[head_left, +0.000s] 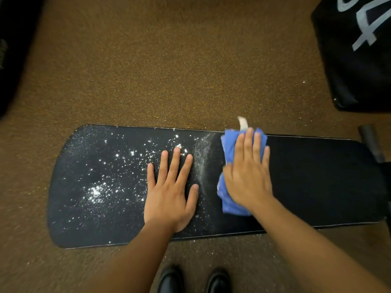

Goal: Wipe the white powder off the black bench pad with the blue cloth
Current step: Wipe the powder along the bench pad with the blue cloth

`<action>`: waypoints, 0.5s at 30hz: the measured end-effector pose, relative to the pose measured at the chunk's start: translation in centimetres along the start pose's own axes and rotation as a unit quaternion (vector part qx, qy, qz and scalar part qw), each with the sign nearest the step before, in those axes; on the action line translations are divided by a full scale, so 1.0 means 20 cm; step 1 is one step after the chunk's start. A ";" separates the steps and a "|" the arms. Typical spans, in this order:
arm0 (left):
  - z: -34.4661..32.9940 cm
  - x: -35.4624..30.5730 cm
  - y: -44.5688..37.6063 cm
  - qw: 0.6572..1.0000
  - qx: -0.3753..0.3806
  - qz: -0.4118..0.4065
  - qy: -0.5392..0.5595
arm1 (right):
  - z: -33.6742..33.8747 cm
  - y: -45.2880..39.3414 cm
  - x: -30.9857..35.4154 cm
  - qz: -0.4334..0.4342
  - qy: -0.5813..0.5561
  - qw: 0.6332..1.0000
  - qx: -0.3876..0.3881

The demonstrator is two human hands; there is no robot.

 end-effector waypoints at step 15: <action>-0.01 0.01 0.00 1.000 0.005 0.002 -0.012 | 0.00 -0.02 0.05 0.008 -0.003 1.000 0.001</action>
Point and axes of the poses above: each hand's wrist, its own y-axis away from the middle knuckle, its own z-axis out of the back of the hand, x = y × z, the point moved 10 cm from there along -y, towards the middle knuckle, and after that the axes turned 14 degrees about -x, right-handed, at the moved point
